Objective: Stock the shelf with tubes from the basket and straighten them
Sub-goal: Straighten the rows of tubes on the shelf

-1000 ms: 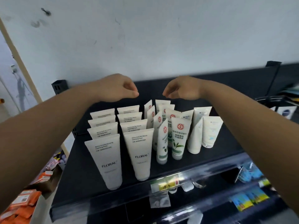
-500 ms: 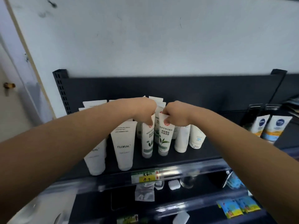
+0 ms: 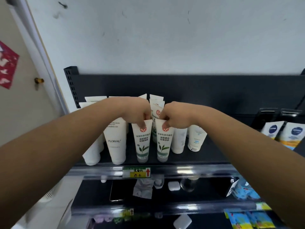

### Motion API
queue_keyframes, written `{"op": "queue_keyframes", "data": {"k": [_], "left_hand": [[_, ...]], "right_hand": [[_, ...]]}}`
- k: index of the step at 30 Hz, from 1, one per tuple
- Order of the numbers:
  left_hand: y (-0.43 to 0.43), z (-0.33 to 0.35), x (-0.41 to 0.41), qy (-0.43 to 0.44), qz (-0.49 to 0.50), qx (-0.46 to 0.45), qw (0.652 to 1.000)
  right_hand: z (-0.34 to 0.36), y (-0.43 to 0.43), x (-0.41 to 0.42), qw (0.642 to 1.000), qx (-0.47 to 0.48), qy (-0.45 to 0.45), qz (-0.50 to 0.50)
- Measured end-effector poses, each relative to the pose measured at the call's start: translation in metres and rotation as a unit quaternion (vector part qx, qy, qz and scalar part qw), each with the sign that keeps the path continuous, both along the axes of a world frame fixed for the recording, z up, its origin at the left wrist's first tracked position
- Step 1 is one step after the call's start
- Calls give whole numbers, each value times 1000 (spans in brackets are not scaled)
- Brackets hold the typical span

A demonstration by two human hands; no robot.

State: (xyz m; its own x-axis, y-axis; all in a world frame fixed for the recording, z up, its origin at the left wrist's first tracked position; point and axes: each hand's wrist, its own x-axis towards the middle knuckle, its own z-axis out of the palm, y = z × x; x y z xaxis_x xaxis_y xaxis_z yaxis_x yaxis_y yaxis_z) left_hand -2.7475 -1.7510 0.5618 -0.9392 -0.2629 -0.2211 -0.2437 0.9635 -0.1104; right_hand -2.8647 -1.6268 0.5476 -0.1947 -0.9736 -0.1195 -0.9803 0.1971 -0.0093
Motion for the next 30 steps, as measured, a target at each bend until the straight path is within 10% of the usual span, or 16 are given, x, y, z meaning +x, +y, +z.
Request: {"op": "queue_keyframes", "data": {"k": [30], "left_hand": [[-3, 16, 6, -37, -6, 112, 993]], "right_hand": [[15, 9, -2, 990, 28, -132, -30]]}}
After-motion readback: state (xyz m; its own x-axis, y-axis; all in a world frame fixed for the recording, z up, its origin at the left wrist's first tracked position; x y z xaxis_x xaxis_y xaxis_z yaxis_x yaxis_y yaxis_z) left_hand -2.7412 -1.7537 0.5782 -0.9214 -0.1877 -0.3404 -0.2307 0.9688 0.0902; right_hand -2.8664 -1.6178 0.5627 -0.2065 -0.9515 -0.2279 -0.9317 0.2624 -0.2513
